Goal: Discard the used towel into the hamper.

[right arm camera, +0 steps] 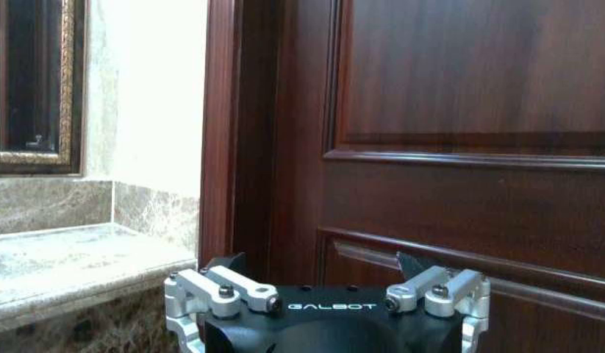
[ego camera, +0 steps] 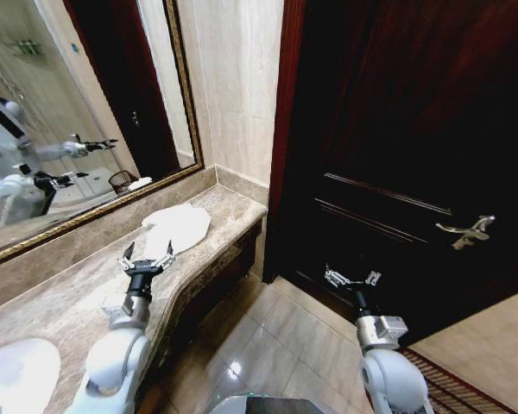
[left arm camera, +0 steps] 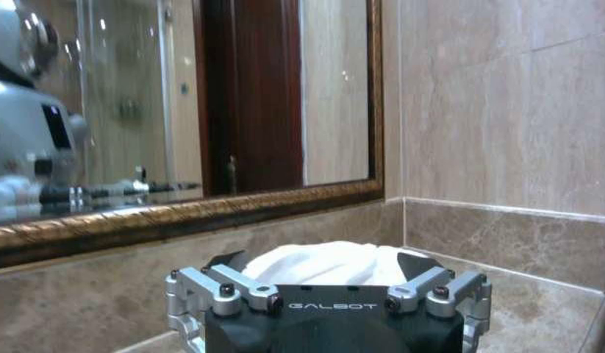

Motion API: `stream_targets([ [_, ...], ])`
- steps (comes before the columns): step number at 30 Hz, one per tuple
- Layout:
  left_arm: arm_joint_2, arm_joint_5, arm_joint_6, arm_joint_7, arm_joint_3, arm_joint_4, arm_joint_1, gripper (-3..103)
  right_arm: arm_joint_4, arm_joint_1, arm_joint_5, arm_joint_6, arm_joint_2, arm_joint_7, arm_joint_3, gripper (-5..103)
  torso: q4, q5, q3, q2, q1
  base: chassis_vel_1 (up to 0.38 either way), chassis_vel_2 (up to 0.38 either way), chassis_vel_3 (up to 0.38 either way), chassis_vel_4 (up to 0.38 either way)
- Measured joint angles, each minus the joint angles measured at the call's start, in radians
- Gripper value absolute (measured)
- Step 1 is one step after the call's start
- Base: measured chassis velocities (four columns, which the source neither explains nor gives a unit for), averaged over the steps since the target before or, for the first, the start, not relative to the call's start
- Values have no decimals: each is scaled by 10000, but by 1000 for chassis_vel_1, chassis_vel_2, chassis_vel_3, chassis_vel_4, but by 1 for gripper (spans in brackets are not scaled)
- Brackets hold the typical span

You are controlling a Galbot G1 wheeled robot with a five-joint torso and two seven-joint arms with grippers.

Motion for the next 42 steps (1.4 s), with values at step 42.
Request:
stream_targets([
  [42, 5499, -5694, 2478, 505, 3952, 5802, -6387, 100, -444, 463, 406, -189, -317, 466, 526, 100, 0, 3, 0, -1, 1, 0, 0, 0, 0],
])
